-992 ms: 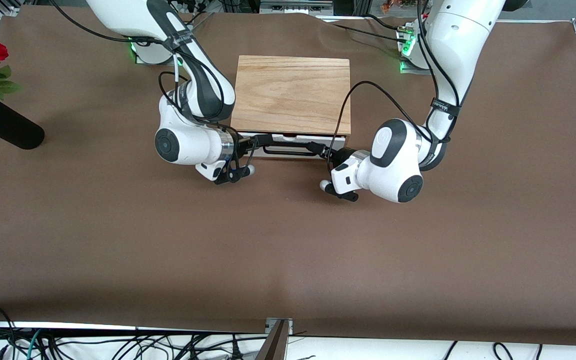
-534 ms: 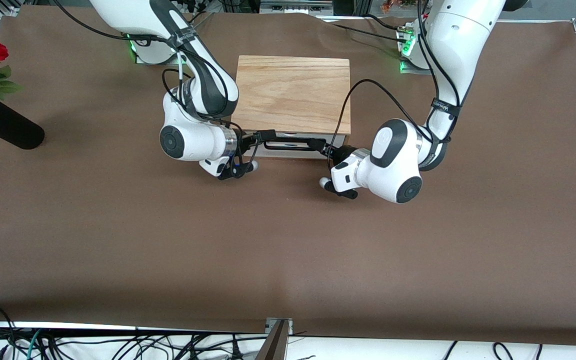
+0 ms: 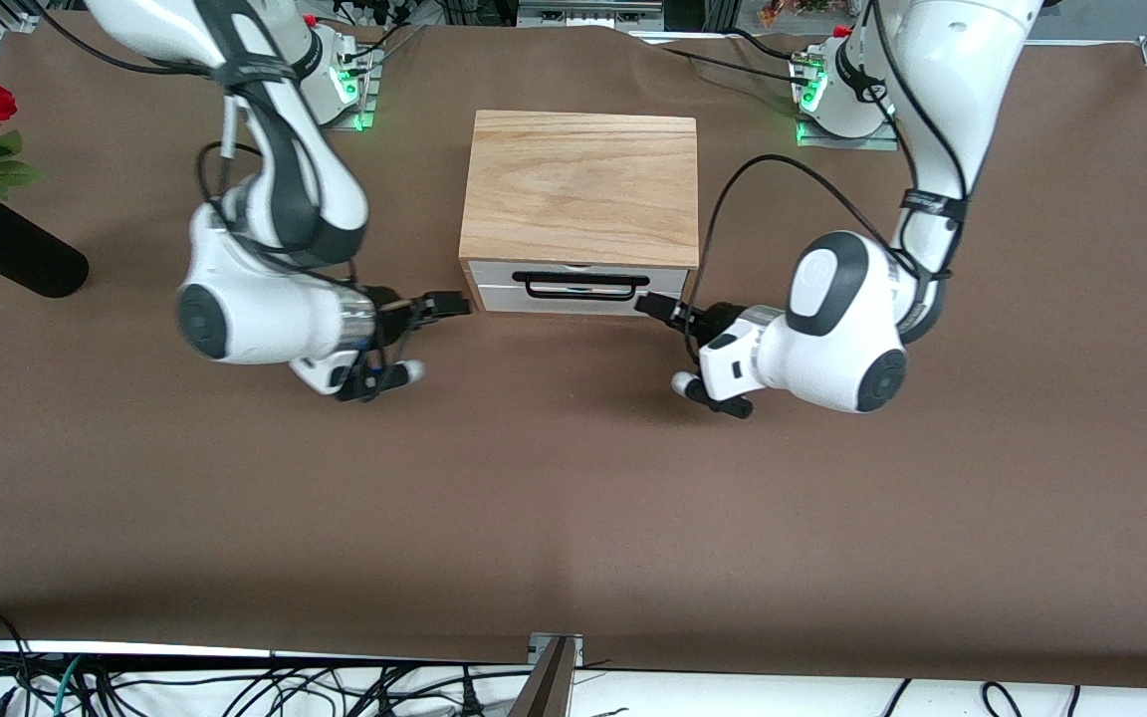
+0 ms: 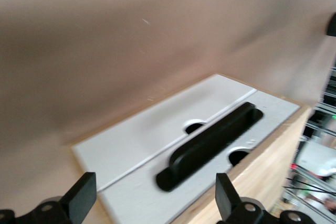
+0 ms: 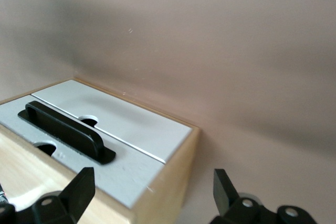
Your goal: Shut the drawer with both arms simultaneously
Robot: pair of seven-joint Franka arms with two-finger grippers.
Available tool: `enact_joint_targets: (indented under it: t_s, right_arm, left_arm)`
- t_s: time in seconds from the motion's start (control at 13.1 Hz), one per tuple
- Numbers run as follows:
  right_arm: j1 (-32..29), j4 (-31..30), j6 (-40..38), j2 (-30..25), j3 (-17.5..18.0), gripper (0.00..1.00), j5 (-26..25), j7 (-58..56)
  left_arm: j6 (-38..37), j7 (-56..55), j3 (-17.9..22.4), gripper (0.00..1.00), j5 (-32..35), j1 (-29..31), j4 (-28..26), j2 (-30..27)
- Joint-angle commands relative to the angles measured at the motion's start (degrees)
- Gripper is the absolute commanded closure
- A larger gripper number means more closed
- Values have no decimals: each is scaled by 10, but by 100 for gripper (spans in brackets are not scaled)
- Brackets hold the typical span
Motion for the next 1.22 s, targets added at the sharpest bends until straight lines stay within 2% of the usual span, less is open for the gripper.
enact_joint_targets:
  t_s: [0.0,0.15,0.31,0.53,0.69,0.76,0.84,0.92,0.99,1.14]
  right_arm:
    - [1,63,-67,-11,-57,0,-36,-5]
    - [2,67,-84,-47,-78,0,-72,-6]
    - [3,60,-84,-94,-77,0,-154,-6]
    - [-7,57,-109,-158,-76,0,-276,-6]
    - [-52,56,-108,-183,-70,0,-284,-10]
    - [-75,50,-115,-198,-50,0,-283,-9]
    - [-97,33,-114,-217,-25,0,-285,-6]
    - [-103,24,-117,-232,-15,0,-288,-6]
    - [-103,25,-126,-233,-14,0,-297,-6]
    - [-99,44,-137,-227,-13,0,-318,-7]
  left_arm:
    - [-15,6,-1,0,108,32,30,-37]
    - [-21,6,0,0,176,44,32,-70]
    - [-31,8,1,0,266,47,33,-106]
    - [-32,5,6,0,349,71,23,-188]
    - [-30,-1,7,0,351,108,-5,-242]
    - [-29,-1,19,0,354,110,-18,-274]
    - [-29,-2,49,0,353,109,-38,-296]
    - [-29,-2,81,0,353,106,-52,-311]
    - [-28,1,95,0,353,106,-73,-328]
    - [-24,-2,94,0,369,113,-115,-358]
